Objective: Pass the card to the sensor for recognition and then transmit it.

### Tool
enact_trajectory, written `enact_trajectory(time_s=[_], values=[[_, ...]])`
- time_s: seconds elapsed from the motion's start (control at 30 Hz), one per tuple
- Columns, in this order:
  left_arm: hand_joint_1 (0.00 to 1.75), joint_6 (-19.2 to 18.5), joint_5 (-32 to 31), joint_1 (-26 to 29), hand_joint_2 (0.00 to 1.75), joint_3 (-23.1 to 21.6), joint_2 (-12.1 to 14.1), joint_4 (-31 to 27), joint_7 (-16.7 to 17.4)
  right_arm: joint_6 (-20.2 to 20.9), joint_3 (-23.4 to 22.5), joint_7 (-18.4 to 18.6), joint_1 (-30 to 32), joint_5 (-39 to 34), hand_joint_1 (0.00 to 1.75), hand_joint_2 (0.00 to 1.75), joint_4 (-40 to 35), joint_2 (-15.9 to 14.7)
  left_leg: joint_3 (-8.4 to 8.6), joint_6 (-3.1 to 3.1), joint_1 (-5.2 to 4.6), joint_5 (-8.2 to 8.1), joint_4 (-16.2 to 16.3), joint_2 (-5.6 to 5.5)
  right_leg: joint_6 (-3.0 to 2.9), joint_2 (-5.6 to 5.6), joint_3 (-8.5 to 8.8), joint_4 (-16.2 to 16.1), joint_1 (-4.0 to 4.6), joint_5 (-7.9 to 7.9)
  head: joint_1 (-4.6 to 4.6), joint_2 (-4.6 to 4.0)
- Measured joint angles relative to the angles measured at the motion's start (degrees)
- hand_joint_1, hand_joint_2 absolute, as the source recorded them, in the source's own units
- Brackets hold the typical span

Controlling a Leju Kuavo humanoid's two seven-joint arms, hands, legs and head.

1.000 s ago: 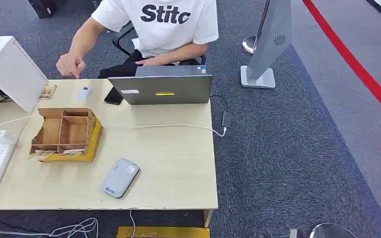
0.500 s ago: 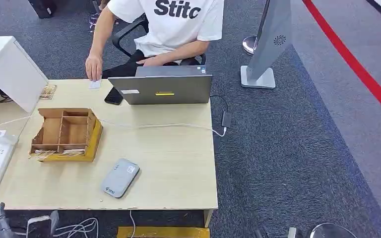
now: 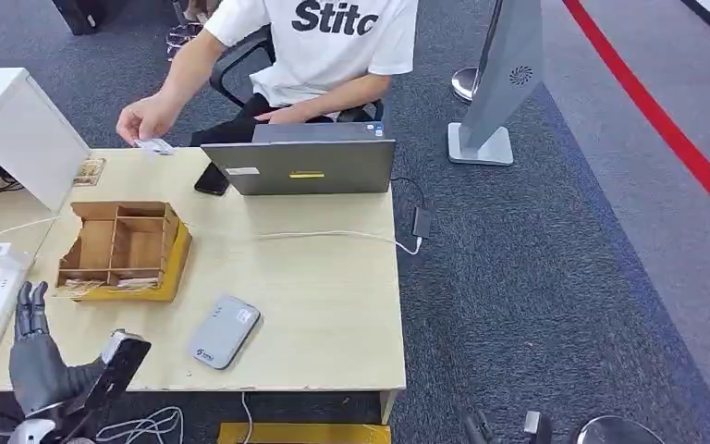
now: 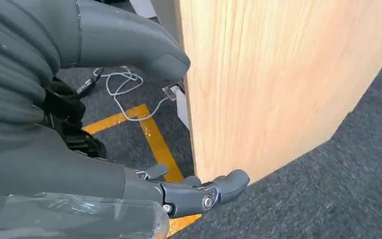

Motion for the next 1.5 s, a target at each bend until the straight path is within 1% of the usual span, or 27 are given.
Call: enact_trajectory(time_s=[0.13,0.27,0.47,0.67,0.7,0.77,0.87,0.93,1.1,1.5], values=[[0.0,1.0,-5.8,-3.2,1.75,-2.5,3.2,0.8,3.2,0.0,0.1,0.4,-0.6,0.0,0.0,1.75,0.0,0.3,0.01,0.0,0.0,0.01,0.0,0.0,0.0,0.01,-0.01,0.0,0.0,0.0,-0.02,0.0],[0.0,1.9,-12.0,-7.6,1.75,-5.2,6.4,3.2,6.7,0.0,0.4,1.0,-1.3,0.1,0.0,1.75,0.2,0.8,0.0,-0.02,0.0,0.04,0.0,0.0,-0.05,0.01,-0.01,0.0,0.0,0.03,0.02,0.0],[0.0,3.5,-19.6,-14.0,1.75,-8.6,9.9,7.6,10.5,-0.2,1.7,1.5,-2.2,0.1,0.0,1.75,0.3,1.3,0.01,-0.04,0.0,0.06,0.0,0.02,-0.07,0.02,-0.02,0.0,0.0,0.07,-0.02,0.0],[0.0,7.1,-27.7,-20.8,1.75,-12.0,12.9,11.9,14.4,-1.0,3.6,1.9,-3.1,0.0,0.0,1.75,0.5,1.7,0.01,-0.1,0.0,0.11,0.0,0.02,-0.07,0.04,-0.02,0.0,0.0,0.13,-0.02,0.0],[1.75,7.9,-29.3,-21.6,1.75,-12.4,13.3,12.4,15.0,-1.2,4.1,2.0,-3.1,0.0,0.0,1.75,0.5,1.7,0.0,-0.1,0.0,0.11,0.0,0.02,-0.07,0.04,-0.03,0.0,0.0,0.13,-0.02,0.0],[1.75,9.6,-32.0,-23.0,1.75,-13.1,14.1,12.9,16.2,-1.6,4.7,2.0,-3.3,-0.1,0.0,1.75,0.5,1.8,0.0,-0.1,0.0,0.11,0.0,0.01,-0.06,0.04,-0.03,0.0,0.0,0.14,-0.02,0.0],[1.75,13.2,-35.6,-24.6,1.75,-13.9,15.1,13.4,17.0,-2.4,5.9,2.0,-3.5,-0.7,0.0,1.75,0.5,1.9,-0.01,-0.1,0.01,0.11,0.0,0.02,-0.06,0.06,-0.03,0.1,0.0,0.14,-0.02,0.0],[1.75,14.6,-36.2,-25.0,1.75,-14.1,15.5,13.5,17.0,-2.6,6.1,2.0,-3.6,-1.0,0.0,1.75,0.5,1.9,-0.01,-0.1,0.0,0.11,0.0,0.03,-0.06,0.07,-0.04,0.1,0.0,0.14,0.0,0.0],[1.75,15.1,-36.5,-25.2,1.75,-14.2,16.1,13.6,17.1,-2.6,7.0,2.0,-3.6,-1.1,0.0,1.75,0.5,1.9,-0.02,-0.1,0.0,0.11,0.0,0.03,-0.06,0.09,-0.07,0.1,0.0,0.13,-0.02,0.0],[1.75,15.3,-36.5,-25.6,1.75,-14.3,16.4,13.6,17.0,-2.7,7.2,2.0,-3.7,-1.2,0.0,1.75,0.5,1.9,-0.01,-0.11,0.01,0.12,0.0,0.05,-0.07,0.1,-0.06,0.1,0.0,0.15,-0.02,0.0]])
